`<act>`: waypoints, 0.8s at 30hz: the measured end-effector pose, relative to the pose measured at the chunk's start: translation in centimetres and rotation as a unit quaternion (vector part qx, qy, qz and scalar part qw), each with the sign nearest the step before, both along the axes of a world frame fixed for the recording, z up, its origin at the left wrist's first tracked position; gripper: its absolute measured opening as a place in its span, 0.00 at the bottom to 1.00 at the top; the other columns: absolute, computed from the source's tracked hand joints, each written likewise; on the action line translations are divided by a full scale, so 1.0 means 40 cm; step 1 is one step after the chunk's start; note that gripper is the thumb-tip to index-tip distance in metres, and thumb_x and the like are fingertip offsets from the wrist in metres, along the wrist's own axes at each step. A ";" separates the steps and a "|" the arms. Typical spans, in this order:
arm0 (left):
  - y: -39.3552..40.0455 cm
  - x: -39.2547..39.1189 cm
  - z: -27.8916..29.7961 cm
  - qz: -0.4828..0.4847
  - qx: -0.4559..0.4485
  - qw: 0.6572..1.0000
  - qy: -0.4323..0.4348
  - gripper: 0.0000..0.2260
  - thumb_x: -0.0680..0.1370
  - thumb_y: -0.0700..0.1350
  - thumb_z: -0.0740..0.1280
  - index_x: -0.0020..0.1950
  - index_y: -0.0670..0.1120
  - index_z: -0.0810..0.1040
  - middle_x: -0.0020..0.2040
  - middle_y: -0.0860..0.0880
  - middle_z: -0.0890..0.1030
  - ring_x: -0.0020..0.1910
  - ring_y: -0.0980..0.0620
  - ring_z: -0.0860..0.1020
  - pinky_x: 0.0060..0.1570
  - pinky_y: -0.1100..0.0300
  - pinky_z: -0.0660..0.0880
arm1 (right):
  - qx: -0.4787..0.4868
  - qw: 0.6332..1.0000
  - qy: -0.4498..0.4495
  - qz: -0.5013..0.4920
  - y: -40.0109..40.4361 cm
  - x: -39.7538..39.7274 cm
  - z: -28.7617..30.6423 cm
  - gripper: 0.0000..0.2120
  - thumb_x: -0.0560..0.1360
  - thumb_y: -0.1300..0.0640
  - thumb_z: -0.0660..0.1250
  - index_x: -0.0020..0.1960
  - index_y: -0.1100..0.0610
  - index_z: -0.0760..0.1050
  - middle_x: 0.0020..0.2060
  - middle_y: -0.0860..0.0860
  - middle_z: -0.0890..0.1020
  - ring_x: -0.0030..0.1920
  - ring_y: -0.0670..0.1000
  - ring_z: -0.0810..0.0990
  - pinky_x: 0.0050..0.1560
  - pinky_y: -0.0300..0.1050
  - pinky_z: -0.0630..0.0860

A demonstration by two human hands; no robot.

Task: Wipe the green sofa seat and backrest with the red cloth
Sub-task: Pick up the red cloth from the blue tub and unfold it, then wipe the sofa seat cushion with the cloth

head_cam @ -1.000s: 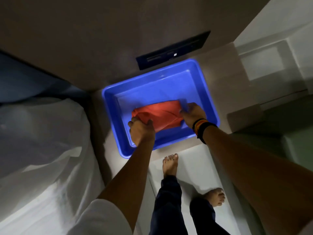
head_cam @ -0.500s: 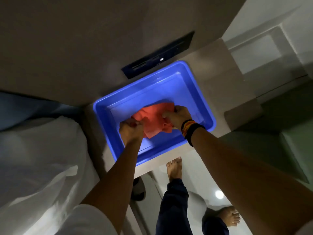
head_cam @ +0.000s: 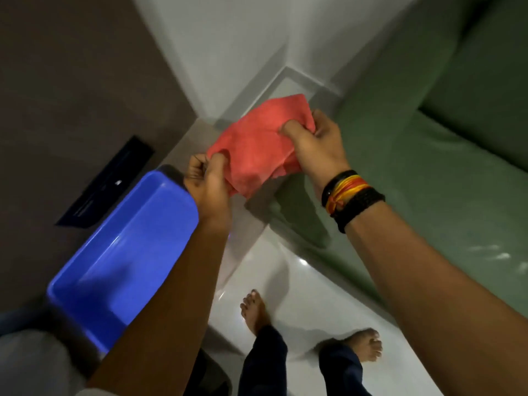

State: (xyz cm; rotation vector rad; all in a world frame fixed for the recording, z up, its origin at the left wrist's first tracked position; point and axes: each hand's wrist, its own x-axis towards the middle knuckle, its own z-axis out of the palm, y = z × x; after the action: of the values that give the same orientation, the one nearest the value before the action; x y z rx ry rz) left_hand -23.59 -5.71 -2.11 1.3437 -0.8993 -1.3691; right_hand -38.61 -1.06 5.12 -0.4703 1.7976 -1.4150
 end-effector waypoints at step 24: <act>0.844 -0.627 -0.353 -0.300 0.040 0.916 -0.264 0.24 0.76 0.52 0.72 0.68 0.41 0.76 0.50 0.41 0.83 0.45 0.43 0.82 0.48 0.44 0.81 | 0.430 0.859 0.268 -0.073 0.767 -0.532 -0.583 0.40 0.77 0.34 0.53 0.81 0.55 0.52 0.82 0.60 0.52 0.83 0.62 0.49 0.79 0.69 0.46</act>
State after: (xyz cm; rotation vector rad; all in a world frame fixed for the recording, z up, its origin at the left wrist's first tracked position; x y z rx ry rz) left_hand -48.66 28.06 -16.24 1.6112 -1.7482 -1.5184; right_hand -59.88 29.64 -18.19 -0.2481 2.7210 -0.4326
